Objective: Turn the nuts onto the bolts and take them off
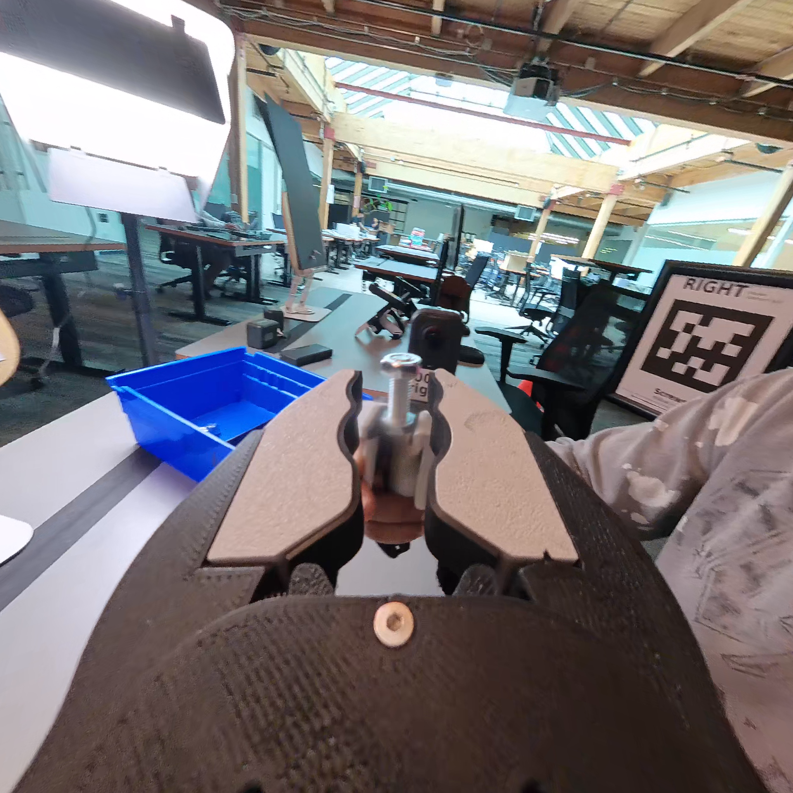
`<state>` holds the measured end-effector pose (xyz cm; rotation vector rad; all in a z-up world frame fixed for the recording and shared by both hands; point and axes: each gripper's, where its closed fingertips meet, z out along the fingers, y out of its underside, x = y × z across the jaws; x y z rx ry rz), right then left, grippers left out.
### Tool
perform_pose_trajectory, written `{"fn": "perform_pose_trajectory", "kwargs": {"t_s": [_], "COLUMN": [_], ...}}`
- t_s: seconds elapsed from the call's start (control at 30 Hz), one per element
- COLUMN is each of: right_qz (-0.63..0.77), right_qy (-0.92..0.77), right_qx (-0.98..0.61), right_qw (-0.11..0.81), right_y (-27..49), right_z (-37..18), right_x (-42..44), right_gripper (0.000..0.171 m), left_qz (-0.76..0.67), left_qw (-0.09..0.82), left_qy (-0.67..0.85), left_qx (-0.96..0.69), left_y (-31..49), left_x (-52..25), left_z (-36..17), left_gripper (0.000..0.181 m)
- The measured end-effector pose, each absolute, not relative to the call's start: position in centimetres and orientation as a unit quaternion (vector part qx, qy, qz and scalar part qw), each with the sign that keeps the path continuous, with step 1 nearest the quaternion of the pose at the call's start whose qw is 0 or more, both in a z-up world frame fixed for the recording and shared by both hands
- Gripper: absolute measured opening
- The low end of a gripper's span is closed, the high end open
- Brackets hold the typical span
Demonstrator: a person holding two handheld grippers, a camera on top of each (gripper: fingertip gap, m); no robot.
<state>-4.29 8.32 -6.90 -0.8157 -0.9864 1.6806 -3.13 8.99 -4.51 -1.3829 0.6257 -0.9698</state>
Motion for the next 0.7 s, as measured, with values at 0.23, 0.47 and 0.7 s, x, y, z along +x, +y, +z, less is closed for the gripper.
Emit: {"fn": "perform_pose_trajectory", "kwargs": {"t_s": [0.23, 0.47, 0.7], "right_qz": [0.710, 0.698, 0.719], "right_qy": [-0.407, -0.409, -0.399], "right_qx": [-0.318, -0.333, -0.321], "right_qw": [0.479, 0.485, 0.470], "right_y": [7.7, 8.1, 7.9], "right_z": [-6.7, -7.2, -6.9], "right_x": [-4.0, -4.3, -3.8], "right_gripper": [0.018, 0.018, 0.018], "left_qz": [-0.412, -0.441, -0.388], "left_qw": [0.623, 0.617, 0.627], "left_qy": [0.234, 0.268, 0.230], "left_qx": [-0.622, -0.594, -0.636], "left_y": [10.2, 8.6, 10.7], "left_x": [-4.3, -3.2, -5.0], "left_z": [-4.8, -4.0, -5.3], "left_gripper": [0.014, 0.030, 0.013]}}
